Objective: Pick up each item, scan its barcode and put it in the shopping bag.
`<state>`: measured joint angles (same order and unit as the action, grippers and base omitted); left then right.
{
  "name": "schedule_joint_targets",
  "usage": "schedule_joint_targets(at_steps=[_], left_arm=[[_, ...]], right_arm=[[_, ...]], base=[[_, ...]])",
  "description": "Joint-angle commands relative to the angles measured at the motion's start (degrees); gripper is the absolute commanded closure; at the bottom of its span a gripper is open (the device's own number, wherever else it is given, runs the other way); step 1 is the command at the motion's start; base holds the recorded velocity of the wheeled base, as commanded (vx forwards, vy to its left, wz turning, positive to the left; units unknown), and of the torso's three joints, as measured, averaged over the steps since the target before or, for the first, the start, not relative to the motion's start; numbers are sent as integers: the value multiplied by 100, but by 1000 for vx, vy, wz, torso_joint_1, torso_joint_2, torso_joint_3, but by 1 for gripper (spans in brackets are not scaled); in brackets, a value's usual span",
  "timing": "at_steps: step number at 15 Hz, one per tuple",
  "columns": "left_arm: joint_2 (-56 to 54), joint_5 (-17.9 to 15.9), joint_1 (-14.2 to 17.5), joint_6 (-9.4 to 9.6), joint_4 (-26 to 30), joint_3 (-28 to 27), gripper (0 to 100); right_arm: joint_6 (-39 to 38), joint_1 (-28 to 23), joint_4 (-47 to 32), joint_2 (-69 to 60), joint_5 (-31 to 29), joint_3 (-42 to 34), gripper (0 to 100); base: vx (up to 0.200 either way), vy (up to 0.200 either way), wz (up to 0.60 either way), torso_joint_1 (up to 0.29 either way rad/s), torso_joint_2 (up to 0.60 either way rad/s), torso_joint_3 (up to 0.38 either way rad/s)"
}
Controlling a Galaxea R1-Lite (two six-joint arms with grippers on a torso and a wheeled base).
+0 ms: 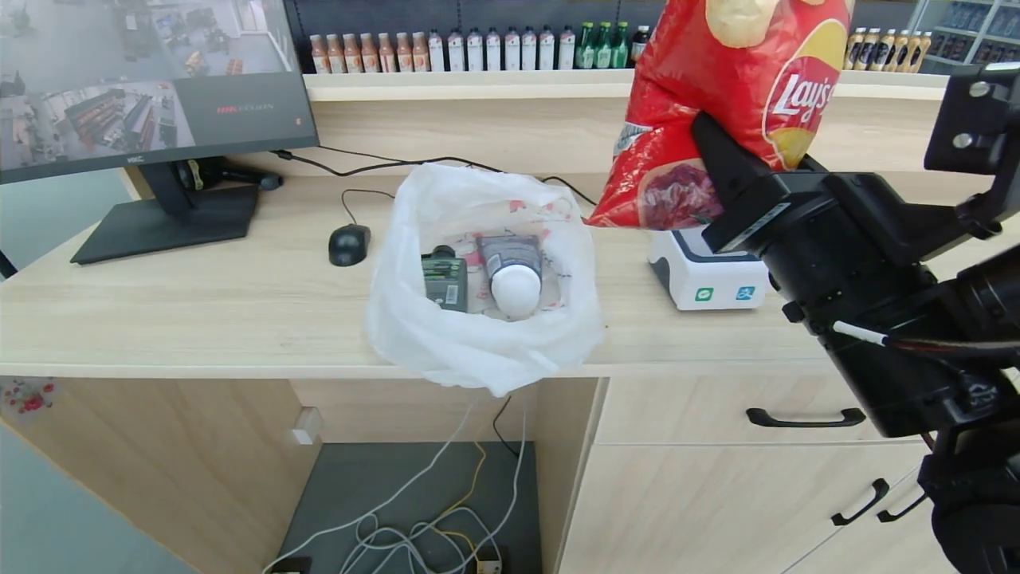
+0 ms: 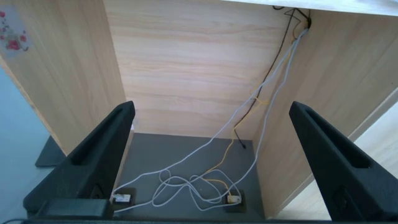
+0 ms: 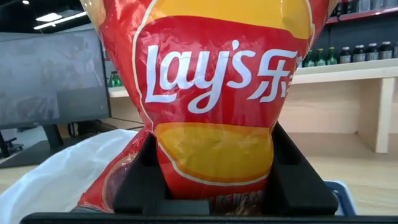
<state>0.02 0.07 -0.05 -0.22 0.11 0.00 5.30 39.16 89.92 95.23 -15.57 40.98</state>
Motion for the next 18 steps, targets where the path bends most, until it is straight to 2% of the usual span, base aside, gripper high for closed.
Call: schedule_joint_targets(at_steps=[1,6,11,12,14,16,17,18], left_arm=[[-2,1,5,-4,-2,0,0],[-2,1,5,4,-2,0,0],[-2,1,5,13,-11,0,0],[-2,1,5,13,-11,0,0],[-2,1,5,13,-11,0,0],[-2,1,-4,31,-2,0,0],[-2,1,5,31,-11,0,0],[-2,1,5,31,-11,0,0]], right_arm=[[-12,13,8,-66,-8,-20,100],[-21,13,8,-163,-8,-170,100],[-530,48,8,-128,-78,-187,100],[-724,75,-229,-224,-87,-152,100],[-1269,57,-1644,-734,-96,6,100],[-1813,-4,-2866,-972,-271,481,100],[-1954,-4,-3086,-972,-350,612,100],[-2517,4,-3727,-963,-553,990,100]], base=[[0,200,0,2,2,2],[0,200,0,2,1,1],[0,0,0,0,0,0],[0,0,0,0,0,0],[0,0,0,0,0,0],[0,0,0,0,0,0],[0,0,0,0,0,0],[0,0,0,0,0,0]])
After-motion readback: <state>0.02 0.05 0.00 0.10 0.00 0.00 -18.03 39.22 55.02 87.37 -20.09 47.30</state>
